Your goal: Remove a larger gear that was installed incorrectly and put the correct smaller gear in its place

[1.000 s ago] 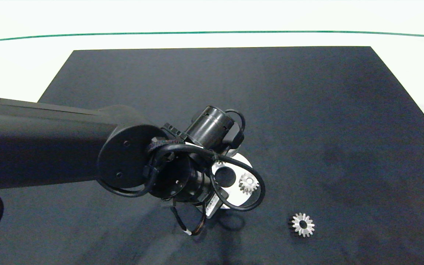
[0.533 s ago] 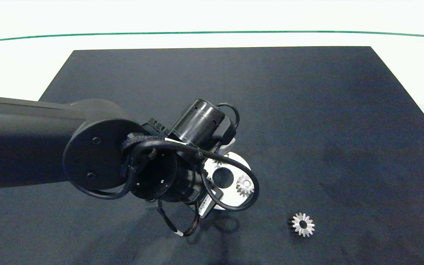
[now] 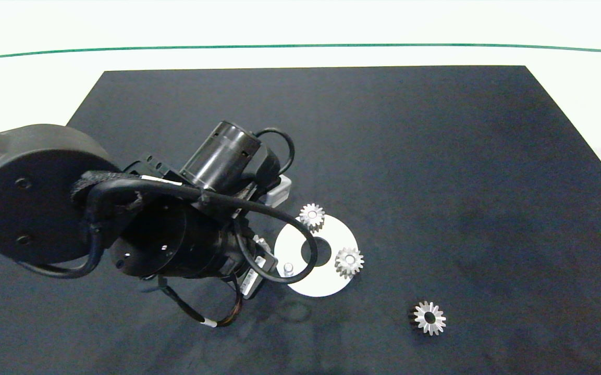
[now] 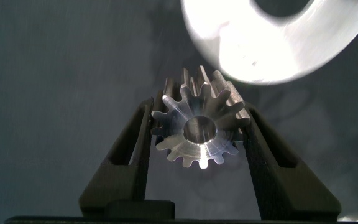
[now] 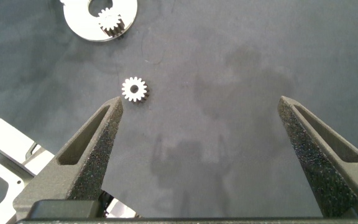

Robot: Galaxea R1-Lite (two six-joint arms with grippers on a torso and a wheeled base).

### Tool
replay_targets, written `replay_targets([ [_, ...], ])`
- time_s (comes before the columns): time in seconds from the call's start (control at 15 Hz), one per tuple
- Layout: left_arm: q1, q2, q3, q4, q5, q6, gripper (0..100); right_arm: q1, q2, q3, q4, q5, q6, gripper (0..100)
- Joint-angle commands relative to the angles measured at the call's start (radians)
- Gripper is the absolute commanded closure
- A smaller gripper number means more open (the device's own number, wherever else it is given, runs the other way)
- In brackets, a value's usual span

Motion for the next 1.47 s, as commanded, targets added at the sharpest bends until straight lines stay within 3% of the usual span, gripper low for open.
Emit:
replay_targets([
  [0.07, 0.045, -0.11, 0.125, -0.015, 0.003, 0.0, 75, 0.012, 0.001, 0.01, -0.006, 0.001, -0.003, 0],
  [0.47, 0.067, -0.139, 0.353, -0.179, 0.0, 0.0, 75, 0.012, -0.001, 0.019, -0.011, 0.001, -0.012, 0],
  [0.53, 0.067, -0.136, 0.382, -0.208, -0.001, 0.002, 0, 0.012, -0.001, 0.021, -0.011, 0.001, -0.014, 0],
  [0.93, 0.098, -0.146, 0.421, -0.242, -0.004, 0.003, 0, 0.014, 0.002, 0.025, -0.012, 0.001, -0.014, 0],
  [1.07, 0.105, -0.229, 0.388, -0.234, -0.004, 0.007, 0, 0.012, -0.001, 0.025, -0.012, 0.001, -0.014, 0],
  [1.2, 0.13, -0.327, 0.27, -0.099, -0.004, 0.003, 0, 0.012, 0.001, 0.025, -0.012, 0.001, -0.016, 0],
  [1.27, 0.147, -0.36, 0.164, 0.022, -0.003, -0.02, 0, 0.014, -0.001, 0.03, -0.011, 0.001, -0.026, 0],
  [1.33, 0.16, -0.372, 0.051, 0.131, -0.003, -0.073, 0, 0.015, -0.01, 0.036, -0.012, 0.002, -0.032, 0],
  [1.47, 0.19, -0.381, -0.187, 0.372, -0.003, -0.248, 0, 0.052, -0.039, 0.042, -0.003, 0.01, -0.037, 0],
])
